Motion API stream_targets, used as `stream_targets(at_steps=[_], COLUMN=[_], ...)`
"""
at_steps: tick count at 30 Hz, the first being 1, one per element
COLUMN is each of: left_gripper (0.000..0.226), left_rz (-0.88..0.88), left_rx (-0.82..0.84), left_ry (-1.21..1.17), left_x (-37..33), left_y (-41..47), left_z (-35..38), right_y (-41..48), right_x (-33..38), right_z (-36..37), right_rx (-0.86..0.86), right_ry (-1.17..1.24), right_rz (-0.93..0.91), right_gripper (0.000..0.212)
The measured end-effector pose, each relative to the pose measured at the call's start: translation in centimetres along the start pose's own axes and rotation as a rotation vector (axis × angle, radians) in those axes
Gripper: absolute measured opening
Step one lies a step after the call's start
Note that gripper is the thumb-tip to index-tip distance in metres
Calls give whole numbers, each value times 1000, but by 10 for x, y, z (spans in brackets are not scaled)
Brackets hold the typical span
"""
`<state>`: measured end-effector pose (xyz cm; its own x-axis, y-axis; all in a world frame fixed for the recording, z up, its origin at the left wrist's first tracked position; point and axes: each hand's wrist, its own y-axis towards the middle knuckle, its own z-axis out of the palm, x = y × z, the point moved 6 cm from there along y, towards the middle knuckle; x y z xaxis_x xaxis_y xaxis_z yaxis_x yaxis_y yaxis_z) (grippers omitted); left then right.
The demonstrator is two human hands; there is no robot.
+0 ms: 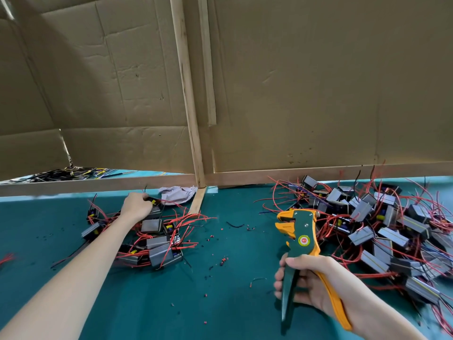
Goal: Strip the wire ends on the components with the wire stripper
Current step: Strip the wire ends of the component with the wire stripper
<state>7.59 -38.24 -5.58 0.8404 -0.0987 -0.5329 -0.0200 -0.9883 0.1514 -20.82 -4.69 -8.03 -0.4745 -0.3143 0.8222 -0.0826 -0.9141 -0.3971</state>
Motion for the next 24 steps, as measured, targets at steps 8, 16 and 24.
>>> stream_targets(at_steps=[8, 16, 24], left_gripper=[10, 11, 13], left_rz=[162, 215, 275], left_rx=[-606, -203, 382], left_ry=[-542, -1115, -1018], left_x=[-55, -127, -175], left_y=[-43, -106, -178], left_z=[-73, -63, -28], right_y=[2, 0, -2], right_x=[0, 1, 9], right_z=[-2, -1, 5], right_rx=[-3, 16, 96], right_ry=[14, 2, 8], right_rz=[-6, -17, -124], right_gripper=[35, 38, 34])
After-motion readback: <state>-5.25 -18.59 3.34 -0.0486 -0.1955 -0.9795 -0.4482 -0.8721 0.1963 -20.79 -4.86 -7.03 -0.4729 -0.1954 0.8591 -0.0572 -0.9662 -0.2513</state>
